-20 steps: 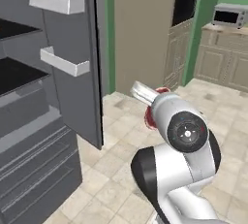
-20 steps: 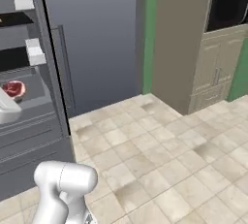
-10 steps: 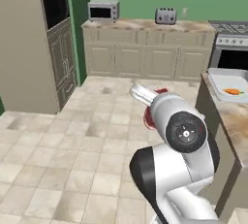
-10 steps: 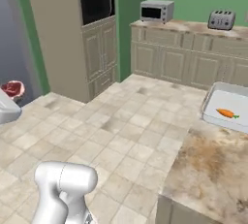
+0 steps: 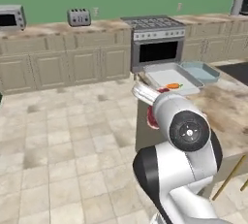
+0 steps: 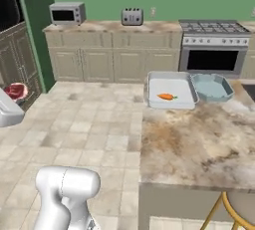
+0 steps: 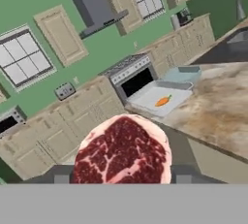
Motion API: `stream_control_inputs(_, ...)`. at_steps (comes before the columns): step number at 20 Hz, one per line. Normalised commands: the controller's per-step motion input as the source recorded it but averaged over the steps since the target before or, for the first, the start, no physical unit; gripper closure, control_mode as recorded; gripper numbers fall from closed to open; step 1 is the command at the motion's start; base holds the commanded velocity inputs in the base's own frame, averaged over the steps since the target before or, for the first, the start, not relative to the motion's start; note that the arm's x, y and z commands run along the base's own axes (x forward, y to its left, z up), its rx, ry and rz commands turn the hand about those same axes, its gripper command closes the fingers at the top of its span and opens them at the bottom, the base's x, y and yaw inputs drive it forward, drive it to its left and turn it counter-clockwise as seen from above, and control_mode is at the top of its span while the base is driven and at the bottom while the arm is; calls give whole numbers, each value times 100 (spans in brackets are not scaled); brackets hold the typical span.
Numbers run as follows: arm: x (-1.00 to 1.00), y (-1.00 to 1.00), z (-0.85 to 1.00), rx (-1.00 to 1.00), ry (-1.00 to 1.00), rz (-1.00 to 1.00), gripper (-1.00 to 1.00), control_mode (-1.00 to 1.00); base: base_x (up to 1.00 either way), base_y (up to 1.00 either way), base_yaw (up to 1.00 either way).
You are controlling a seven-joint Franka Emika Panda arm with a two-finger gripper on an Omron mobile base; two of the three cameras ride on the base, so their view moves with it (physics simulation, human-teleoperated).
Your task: Place one carrot and one steak in each tupperware on the nearby counter, to pack two identical lunches.
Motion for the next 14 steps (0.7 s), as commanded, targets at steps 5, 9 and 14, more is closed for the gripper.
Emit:
stream_control_inputs(5, 0, 0, 0, 0, 0, 0, 100, 100, 82, 66, -67)
stream_control_inputs(9, 0, 0, 0, 0, 0, 0, 100, 100, 100, 52, -64)
stream_control_inputs(14, 0, 0, 0, 0, 0, 0, 100, 100, 87, 59, -67)
